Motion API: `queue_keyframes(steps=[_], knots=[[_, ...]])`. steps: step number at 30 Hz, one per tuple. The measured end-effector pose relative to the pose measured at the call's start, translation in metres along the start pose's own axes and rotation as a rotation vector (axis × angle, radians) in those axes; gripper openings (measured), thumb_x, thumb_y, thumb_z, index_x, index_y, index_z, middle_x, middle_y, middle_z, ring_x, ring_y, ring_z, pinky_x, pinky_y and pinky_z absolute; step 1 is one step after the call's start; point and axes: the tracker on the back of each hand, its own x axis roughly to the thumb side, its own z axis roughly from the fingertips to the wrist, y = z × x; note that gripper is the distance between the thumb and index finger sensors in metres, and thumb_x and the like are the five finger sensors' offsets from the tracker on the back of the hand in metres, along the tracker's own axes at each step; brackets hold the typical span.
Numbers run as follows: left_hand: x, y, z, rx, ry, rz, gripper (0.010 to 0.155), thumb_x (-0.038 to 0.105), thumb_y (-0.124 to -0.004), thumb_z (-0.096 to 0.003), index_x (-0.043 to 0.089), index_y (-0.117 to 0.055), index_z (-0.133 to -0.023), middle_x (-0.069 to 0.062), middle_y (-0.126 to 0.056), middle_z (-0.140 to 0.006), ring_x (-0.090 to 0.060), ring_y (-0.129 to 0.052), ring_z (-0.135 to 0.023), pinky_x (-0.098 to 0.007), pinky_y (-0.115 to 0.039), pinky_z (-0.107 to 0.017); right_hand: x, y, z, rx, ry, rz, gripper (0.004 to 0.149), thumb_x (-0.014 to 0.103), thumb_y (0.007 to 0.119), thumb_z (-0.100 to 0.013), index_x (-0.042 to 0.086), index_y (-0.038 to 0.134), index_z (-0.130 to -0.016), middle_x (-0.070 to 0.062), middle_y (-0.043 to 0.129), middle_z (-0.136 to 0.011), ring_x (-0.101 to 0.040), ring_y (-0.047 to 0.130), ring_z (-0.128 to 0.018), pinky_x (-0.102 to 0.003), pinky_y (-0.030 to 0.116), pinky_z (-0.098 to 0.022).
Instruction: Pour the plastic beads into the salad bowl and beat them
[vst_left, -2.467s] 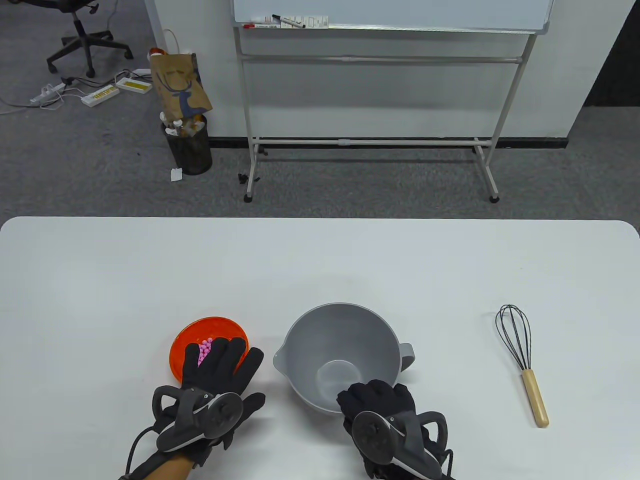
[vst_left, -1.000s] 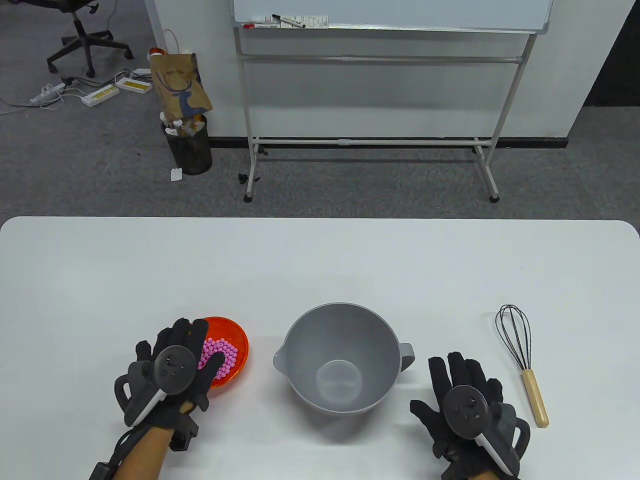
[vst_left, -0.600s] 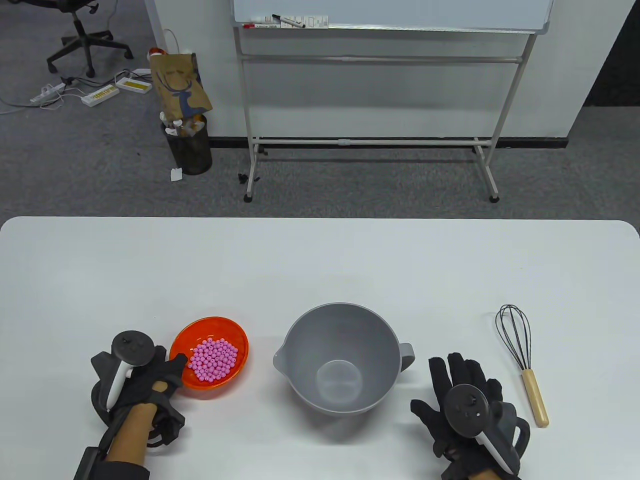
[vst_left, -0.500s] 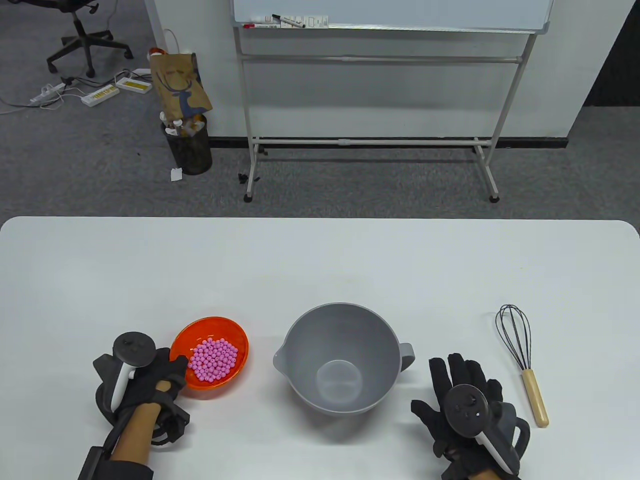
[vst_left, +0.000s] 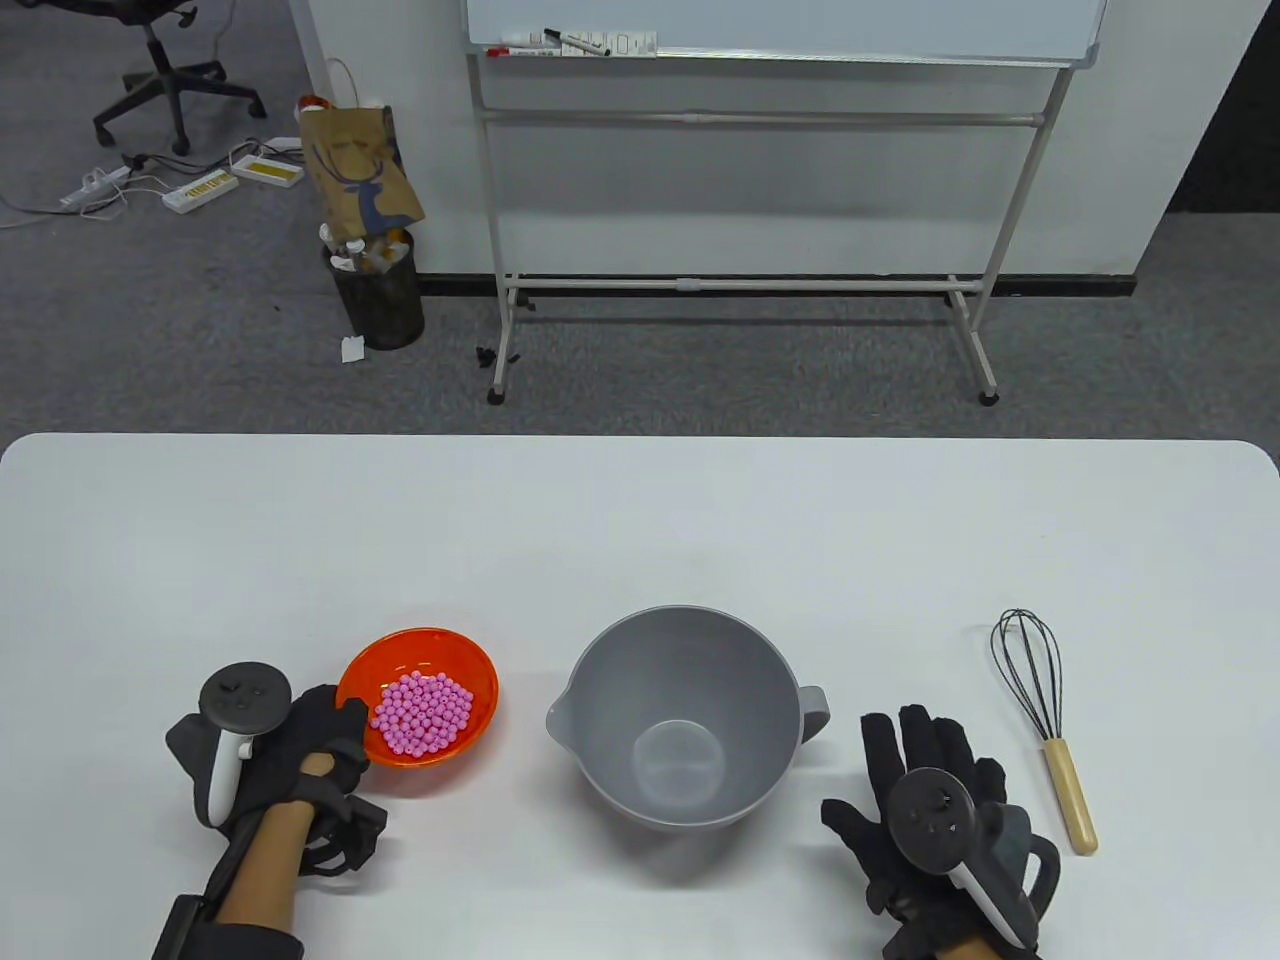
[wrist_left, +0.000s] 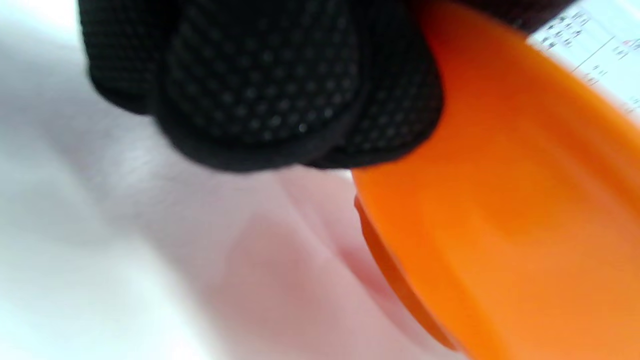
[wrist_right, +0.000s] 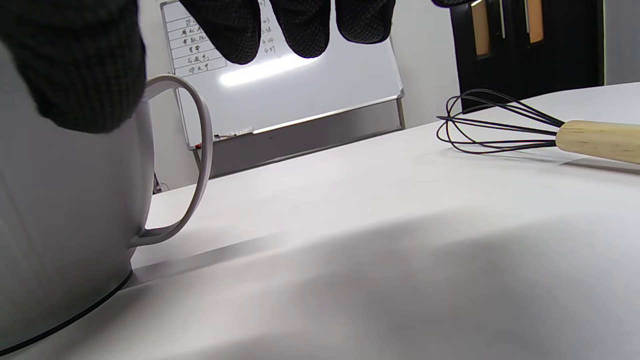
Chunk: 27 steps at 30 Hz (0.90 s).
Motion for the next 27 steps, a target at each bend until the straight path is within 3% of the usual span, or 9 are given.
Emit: queue_keyframes(steps=[7,14,19,27], knots=[[0.058,0.035,0.024,0.035,-0.181,0.076,0.050,0.043,-0.081,-0.0483,0.010,-0.081,-0.086,0.008,-0.103,-0.030,-0.008,-0.102,-0.014,-0.038,-0.090,-0.038,0.003,0.001,0.000,0.000,-0.007,0.019,0.086,0.063,0.086,-0.038,0.035,0.047,-0.110,-0.002,0.040,-0.122,-0.036,0.040,-0.118,-0.065,0.033,-0.079],[0.123,0.041,0.057,0.057,-0.347,0.056,0.051,0.042,-0.082,-0.0484,0.010,-0.082,-0.087,0.007,-0.103,-0.029,-0.008,-0.102,-0.013,-0.038,-0.090,-0.038,0.003,0.002,0.001,-0.003,-0.010,0.022,0.086,0.063,0.086,-0.038,0.035,0.047,-0.110,-0.002,0.040,-0.121,-0.036,0.040,-0.118,-0.065,0.033,-0.079],[0.174,0.024,0.085,0.129,-0.496,-0.064,0.051,0.042,-0.082,-0.0481,0.010,-0.081,-0.089,0.007,-0.103,-0.027,-0.009,-0.101,-0.012,-0.038,-0.090,-0.038,0.005,0.003,0.002,-0.003,-0.009,0.030,0.086,0.063,0.085,-0.038,0.035,0.047,-0.110,-0.002,0.040,-0.121,-0.036,0.040,-0.118,-0.065,0.033,-0.079],[0.230,-0.031,0.138,0.435,-0.841,-0.460,0.051,0.043,-0.082,-0.0473,0.015,-0.080,-0.091,0.008,-0.102,-0.028,-0.010,-0.101,-0.013,-0.038,-0.089,-0.041,0.006,0.004,0.003,0.001,-0.013,0.035,0.086,0.063,0.086,-0.038,0.035,0.047,-0.109,-0.002,0.040,-0.121,-0.036,0.040,-0.118,-0.065,0.033,-0.079]])
